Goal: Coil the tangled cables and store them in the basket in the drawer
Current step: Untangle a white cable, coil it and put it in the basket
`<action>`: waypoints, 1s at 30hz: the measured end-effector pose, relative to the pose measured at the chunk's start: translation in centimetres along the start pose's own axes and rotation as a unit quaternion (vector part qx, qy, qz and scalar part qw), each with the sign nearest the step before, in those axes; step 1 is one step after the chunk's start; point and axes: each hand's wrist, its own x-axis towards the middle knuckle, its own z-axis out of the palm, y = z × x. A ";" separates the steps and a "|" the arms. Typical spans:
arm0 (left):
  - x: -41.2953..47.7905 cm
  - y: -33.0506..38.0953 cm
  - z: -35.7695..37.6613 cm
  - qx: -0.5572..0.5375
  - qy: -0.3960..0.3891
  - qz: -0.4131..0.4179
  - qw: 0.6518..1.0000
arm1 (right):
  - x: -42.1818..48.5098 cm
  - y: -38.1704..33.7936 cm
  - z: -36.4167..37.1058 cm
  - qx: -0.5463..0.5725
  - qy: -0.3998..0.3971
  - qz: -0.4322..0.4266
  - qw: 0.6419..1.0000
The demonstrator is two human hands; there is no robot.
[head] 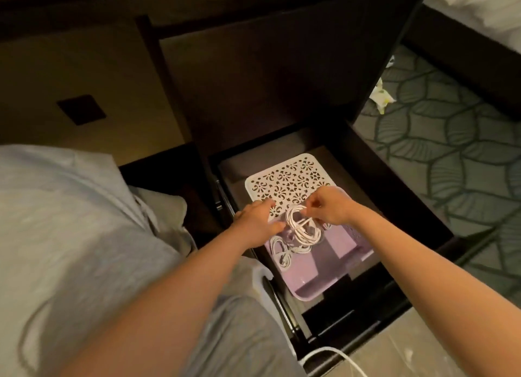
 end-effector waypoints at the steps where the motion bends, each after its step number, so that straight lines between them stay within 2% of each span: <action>1: 0.0 -0.3 0.4 0.048 -0.010 -0.010 0.999 | 0.0 0.6 0.9 -0.018 -0.012 0.008 1.000; 3: -0.1 -0.7 1.2 0.145 -0.029 -0.007 0.989 | -0.1 1.8 2.7 -0.023 -0.037 0.013 0.999; 5: -0.1 -0.9 1.9 0.184 -0.036 0.005 0.982 | -0.3 2.6 4.4 -0.026 -0.050 0.007 0.998; 16: 0.2 -1.4 2.3 0.151 -0.031 0.013 0.988 | -0.1 4.0 11.0 -0.127 -0.082 -0.006 0.988; 20: 0.0 -1.3 2.2 0.157 -0.037 0.006 0.987 | -0.1 3.8 10.8 -0.178 -0.092 0.027 0.979; 24: -0.5 -1.2 2.3 0.197 -0.013 0.019 0.980 | -0.6 2.6 9.8 -0.290 -0.112 0.007 0.950; 30: -1.6 0.8 -0.4 0.182 -0.035 0.020 0.982 | -0.9 -0.9 4.4 -0.243 -0.066 -0.038 0.967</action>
